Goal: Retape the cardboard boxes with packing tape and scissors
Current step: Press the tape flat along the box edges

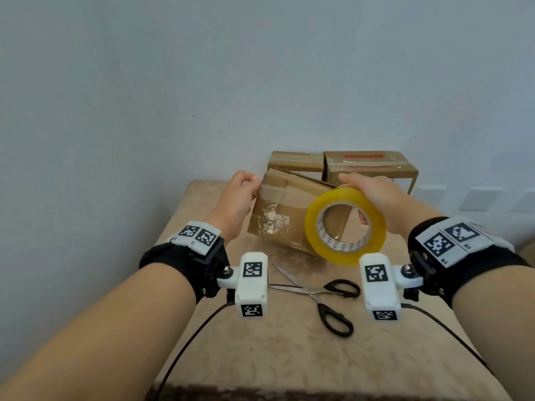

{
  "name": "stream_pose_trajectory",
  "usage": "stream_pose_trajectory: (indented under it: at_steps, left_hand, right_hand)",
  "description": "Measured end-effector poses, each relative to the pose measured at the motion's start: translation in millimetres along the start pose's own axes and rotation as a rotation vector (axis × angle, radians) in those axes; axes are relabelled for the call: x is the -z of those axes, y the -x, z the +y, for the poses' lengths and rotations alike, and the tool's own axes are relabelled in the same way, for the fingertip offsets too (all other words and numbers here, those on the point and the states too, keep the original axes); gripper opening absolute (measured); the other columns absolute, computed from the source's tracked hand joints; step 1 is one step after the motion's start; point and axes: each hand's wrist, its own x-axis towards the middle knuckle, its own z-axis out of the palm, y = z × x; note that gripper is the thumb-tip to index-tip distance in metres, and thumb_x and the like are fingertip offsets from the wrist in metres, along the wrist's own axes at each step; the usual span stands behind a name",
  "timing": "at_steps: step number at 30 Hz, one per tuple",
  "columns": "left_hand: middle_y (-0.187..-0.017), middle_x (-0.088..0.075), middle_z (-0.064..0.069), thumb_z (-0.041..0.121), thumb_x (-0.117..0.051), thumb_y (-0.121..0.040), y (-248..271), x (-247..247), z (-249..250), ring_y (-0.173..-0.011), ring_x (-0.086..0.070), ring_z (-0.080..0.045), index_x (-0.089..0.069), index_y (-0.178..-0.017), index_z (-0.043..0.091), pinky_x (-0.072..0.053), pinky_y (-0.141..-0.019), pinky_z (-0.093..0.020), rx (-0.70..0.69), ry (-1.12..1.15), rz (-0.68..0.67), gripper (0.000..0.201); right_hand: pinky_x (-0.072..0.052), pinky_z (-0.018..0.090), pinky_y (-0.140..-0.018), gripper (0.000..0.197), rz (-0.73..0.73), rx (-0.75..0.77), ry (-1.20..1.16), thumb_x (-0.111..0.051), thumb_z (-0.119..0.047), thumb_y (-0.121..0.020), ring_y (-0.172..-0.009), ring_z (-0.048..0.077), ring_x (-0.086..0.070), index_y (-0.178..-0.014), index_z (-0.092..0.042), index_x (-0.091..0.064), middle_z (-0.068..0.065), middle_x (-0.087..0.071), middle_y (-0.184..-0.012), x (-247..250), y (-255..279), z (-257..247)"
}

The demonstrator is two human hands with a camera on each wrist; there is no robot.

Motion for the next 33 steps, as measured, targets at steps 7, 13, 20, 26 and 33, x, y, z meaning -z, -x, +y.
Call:
stream_pose_trajectory:
  at_steps: [7,13,20,26,33]
  left_hand:
    - [-0.102,-0.059,0.008,0.024,-0.043,-0.099,13,0,-10,-0.102,-0.056,-0.015,-0.042,-0.079,0.025,-0.037,-0.085,-0.036,0.098,0.014,0.000,0.021]
    - [-0.103,-0.055,-0.001,0.023,-0.036,-0.101,20,-7,1,-0.098,-0.058,-0.020,-0.045,-0.095,0.020,-0.048,-0.091,-0.037,0.101,-0.018,0.052,0.011]
    - [-0.109,-0.057,-0.010,0.020,-0.033,-0.101,25,-4,10,-0.096,-0.062,-0.025,-0.044,-0.109,0.013,-0.050,-0.085,-0.036,0.208,-0.172,0.021,0.015]
    - [-0.115,-0.055,-0.008,0.020,-0.040,-0.100,26,-3,14,-0.098,-0.063,-0.024,-0.047,-0.109,0.012,-0.049,-0.086,-0.033,0.193,-0.201,-0.016,0.013]
    - [-0.104,-0.055,-0.007,0.017,-0.046,-0.096,24,-7,17,-0.097,-0.059,-0.023,-0.049,-0.083,0.014,-0.048,-0.093,-0.036,0.163,-0.238,0.035,0.013]
  right_hand:
    - [-0.044,0.033,-0.058,0.036,0.064,0.149,0.095,-0.064,-0.048,-0.084,-0.058,0.025,-0.045,-0.074,-0.015,-0.054,0.011,-0.043,-0.065,-4,3,-1]
    - [-0.045,0.036,-0.071,0.035,0.026,0.112,0.152,-0.063,-0.049,-0.085,-0.062,0.018,-0.050,-0.071,-0.017,-0.059,-0.002,-0.051,-0.065,-7,3,0]
    - [-0.046,0.038,-0.079,0.048,0.015,0.080,0.209,-0.057,-0.051,-0.086,-0.085,0.027,-0.056,-0.113,-0.012,-0.063,0.007,-0.057,-0.094,-9,4,-14]
    - [-0.044,0.039,-0.071,0.038,0.021,0.108,0.286,-0.055,-0.043,-0.093,-0.067,0.024,-0.049,-0.097,-0.007,-0.067,0.011,-0.049,-0.074,-6,8,-13]
    - [-0.049,0.047,-0.082,0.044,0.030,0.186,0.344,-0.057,-0.035,-0.092,-0.077,0.035,-0.057,-0.096,0.008,-0.065,0.022,-0.056,-0.076,-3,10,-23]
